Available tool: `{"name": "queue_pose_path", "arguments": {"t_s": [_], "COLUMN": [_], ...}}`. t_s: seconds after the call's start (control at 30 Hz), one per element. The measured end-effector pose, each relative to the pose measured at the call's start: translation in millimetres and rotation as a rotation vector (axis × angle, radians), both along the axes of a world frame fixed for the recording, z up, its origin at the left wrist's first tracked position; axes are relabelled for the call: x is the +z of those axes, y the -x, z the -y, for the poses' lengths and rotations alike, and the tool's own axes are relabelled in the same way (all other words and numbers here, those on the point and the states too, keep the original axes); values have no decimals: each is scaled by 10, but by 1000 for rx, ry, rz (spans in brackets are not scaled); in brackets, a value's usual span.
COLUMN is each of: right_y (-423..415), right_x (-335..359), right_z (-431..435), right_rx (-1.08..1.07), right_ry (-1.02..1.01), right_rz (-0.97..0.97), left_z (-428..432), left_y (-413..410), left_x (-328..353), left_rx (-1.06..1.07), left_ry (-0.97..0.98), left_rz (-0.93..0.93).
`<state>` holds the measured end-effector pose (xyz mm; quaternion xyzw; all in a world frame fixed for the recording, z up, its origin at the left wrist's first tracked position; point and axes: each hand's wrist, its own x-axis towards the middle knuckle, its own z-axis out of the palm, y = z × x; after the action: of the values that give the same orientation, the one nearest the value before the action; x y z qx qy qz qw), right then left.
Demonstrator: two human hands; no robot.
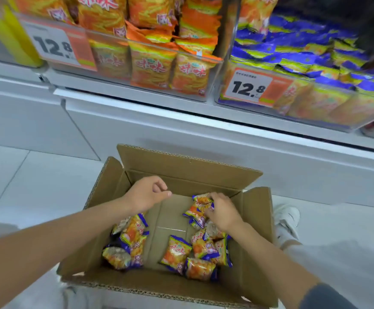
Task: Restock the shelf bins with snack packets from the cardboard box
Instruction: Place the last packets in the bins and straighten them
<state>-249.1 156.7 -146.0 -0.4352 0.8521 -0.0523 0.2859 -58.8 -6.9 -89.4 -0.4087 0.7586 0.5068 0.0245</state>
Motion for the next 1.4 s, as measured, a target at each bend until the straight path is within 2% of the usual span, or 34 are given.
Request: {"name": "queue_pose_path", "arguments": {"t_s": [0.1, 0.2, 0.37, 0.47, 0.53, 0.63, 0.77, 0.87, 0.93, 1.0, 1.13, 1.23, 1.4], "right_y": [-28, 5, -27, -196, -310, -384, -353, -416, -471, -485, -401, -427, -605], "right_x": [-217, -251, 166, 574, 736, 835, 843, 751, 628, 489, 137, -246, -774], "right_z": [-16, -53, 144, 324, 357, 318, 282, 297, 303, 298, 273, 216, 142], "right_rx": [11, -32, -53, 16, 17, 5, -91, -316, -459, -418, -190, -64, 109], "right_ry": [-108, -19, 257, 274, 314, 355, 343, 418, 425, 362, 16, -211, -418], "right_rz": [-122, -116, 167, 391, 471, 529, 664, 791, 961, 1057, 898, 800, 640], "left_z": [23, 21, -41, -123, -182, -222, -208, -178, -143, -106, -31, -1, 0], "left_y": [-115, -164, -110, -33, 1, -16, -75, -117, -149, -193, -352, -441, -528], "left_x": [-92, -123, -78, 13, 57, 100, 121, 104, 92, 46, -50, -156, -238], "left_rx": [-13, -25, -55, -138, -134, -41, 154, 427, 444, 421, 418, 403, 373], "left_ry": [-70, -129, -151, -231, -314, -434, -493, -635, -718, -644, -255, -239, -276], "left_rz": [49, 78, 108, 79, 42, 37, -1, -109, -116, -91, -33, 8, 65]}}
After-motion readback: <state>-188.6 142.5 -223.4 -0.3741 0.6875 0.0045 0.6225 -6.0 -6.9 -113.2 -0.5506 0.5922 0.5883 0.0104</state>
